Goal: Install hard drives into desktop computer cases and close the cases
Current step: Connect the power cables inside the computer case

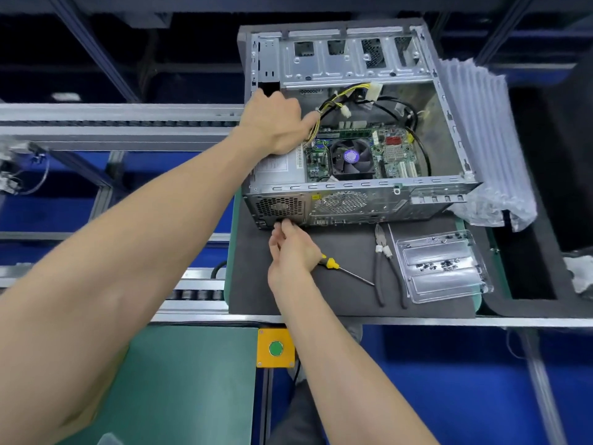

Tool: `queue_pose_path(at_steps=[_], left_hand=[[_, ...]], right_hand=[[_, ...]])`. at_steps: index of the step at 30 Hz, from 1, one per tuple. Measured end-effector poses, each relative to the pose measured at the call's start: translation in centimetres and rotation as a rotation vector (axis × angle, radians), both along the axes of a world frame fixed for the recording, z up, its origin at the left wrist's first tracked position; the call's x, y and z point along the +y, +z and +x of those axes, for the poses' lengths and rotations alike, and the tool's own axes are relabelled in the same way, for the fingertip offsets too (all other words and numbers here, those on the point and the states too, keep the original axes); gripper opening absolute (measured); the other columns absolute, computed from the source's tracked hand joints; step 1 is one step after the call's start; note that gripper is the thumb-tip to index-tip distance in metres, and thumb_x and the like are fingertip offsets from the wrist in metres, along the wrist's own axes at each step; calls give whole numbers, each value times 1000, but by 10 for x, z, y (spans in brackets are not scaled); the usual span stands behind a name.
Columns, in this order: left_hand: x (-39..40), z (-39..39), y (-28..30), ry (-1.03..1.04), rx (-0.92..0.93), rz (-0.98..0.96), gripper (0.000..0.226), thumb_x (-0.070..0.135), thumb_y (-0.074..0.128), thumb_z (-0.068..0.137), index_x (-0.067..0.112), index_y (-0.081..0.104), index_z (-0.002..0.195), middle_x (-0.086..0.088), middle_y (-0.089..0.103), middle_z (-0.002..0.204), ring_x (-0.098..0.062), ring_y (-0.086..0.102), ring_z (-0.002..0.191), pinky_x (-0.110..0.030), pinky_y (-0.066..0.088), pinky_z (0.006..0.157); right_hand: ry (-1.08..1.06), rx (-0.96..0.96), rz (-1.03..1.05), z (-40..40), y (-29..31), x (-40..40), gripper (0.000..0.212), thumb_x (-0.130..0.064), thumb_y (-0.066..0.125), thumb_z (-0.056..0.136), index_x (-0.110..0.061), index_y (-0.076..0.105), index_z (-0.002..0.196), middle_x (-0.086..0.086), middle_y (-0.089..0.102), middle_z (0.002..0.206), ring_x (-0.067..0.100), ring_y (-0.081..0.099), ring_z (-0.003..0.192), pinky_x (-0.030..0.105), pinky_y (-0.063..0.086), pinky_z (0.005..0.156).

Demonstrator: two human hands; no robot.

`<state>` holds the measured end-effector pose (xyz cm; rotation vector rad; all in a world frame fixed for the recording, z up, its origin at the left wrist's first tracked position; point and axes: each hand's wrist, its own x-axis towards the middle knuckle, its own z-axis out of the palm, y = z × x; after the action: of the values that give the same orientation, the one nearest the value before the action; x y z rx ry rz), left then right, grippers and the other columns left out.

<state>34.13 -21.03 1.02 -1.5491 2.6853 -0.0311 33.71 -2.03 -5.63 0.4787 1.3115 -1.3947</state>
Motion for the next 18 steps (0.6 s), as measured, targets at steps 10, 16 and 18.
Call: queue_pose_path(at_steps=[10, 16, 18], left_hand=[[4, 5, -6, 106, 42, -64, 70, 65, 12, 95, 18, 49, 58, -5, 44, 62, -29, 48, 76, -49, 17, 112], [1, 6, -9, 95, 43, -35, 80, 70, 11, 92, 15, 55, 55, -6, 53, 59, -19, 49, 66, -49, 15, 112], [1, 7, -10, 102, 42, -31, 81, 71, 11, 92, 16, 58, 56, -5, 53, 58, -15, 44, 64, -49, 15, 111]], right_hand=[[-24, -109, -17, 11, -4, 2, 11, -9, 75, 88, -2, 73, 97, 5, 66, 70, 11, 58, 60, 21, 46, 57], [-86, -148, -7, 13, -5, -4, 6, -7, 72, 90, -2, 69, 89, 8, 64, 70, 11, 54, 57, 17, 39, 50], [-91, -153, -8, 14, -6, -6, 6, -7, 70, 92, -2, 68, 90, 8, 62, 72, 11, 53, 59, 17, 41, 51]])
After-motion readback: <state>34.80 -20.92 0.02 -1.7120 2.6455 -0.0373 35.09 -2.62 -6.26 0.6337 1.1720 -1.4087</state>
